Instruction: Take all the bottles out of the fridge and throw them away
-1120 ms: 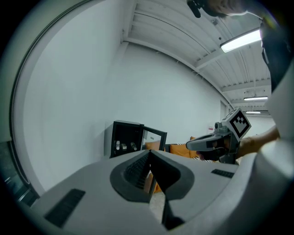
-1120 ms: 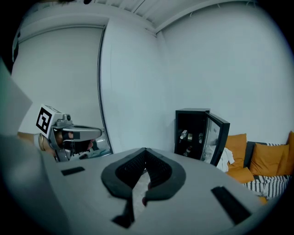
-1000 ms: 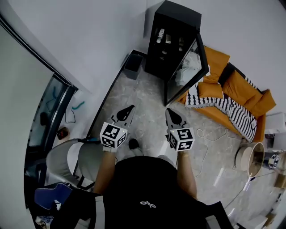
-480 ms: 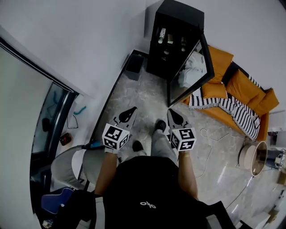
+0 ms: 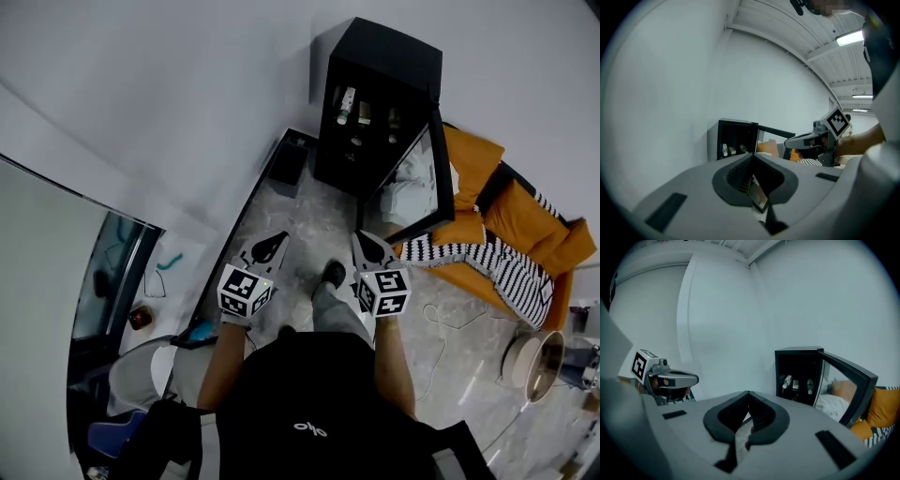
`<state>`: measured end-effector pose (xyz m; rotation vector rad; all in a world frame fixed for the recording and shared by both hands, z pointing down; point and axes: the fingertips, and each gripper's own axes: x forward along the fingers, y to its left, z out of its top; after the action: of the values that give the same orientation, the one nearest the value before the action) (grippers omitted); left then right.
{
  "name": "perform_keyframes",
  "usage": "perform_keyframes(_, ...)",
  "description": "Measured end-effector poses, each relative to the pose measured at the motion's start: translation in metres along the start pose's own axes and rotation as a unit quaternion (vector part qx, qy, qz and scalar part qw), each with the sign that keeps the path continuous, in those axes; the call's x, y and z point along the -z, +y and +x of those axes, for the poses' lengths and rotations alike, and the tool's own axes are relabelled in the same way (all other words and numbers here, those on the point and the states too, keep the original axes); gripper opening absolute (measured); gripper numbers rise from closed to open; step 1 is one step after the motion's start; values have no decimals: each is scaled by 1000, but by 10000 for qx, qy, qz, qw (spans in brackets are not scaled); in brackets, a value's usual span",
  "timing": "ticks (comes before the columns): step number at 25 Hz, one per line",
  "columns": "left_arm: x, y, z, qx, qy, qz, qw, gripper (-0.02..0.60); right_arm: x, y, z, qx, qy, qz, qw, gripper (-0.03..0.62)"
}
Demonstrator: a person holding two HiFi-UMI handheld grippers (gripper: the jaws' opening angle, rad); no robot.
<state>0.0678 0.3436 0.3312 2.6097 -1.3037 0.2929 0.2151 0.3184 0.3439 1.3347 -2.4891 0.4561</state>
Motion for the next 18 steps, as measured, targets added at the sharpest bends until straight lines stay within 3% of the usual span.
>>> perform_keyframes(7, -47, 20, 105, 177, 48, 165, 9997, 3, -49, -86, 55, 44, -17, 154, 9999, 3)
perform_keyframes(18, -64, 34, 213, 206, 337, 177, 9991, 3, -70, -176, 110, 31, 121, 344, 9993, 3)
